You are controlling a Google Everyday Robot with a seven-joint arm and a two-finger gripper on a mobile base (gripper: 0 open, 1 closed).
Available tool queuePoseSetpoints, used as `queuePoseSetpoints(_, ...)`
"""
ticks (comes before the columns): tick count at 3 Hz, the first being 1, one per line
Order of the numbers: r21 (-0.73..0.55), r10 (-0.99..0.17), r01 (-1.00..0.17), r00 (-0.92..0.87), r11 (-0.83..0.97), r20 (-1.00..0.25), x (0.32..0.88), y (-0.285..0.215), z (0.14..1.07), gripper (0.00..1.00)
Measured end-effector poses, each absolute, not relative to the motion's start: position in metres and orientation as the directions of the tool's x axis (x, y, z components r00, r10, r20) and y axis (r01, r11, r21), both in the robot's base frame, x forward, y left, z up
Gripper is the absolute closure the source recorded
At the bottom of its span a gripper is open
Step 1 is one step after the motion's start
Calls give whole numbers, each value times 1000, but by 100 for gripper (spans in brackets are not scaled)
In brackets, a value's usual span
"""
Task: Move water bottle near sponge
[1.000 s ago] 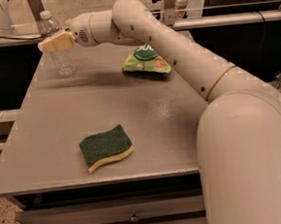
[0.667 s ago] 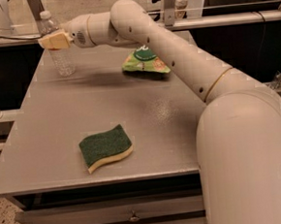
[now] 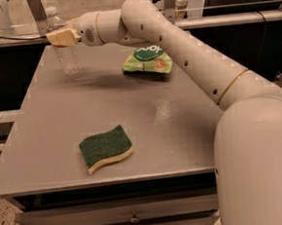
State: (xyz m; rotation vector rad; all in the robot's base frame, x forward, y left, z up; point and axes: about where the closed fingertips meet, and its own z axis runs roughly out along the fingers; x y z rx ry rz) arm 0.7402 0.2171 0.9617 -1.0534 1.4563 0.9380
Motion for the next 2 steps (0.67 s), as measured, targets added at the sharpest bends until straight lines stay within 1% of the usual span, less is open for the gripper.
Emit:
queuePoseSetpoints(1, -7, -107, -958, -25, 287, -994, 715, 180, 981, 100)
queuePoseSetpoints(2, -14, -91, -959, -12, 285, -996, 681, 132, 994, 100)
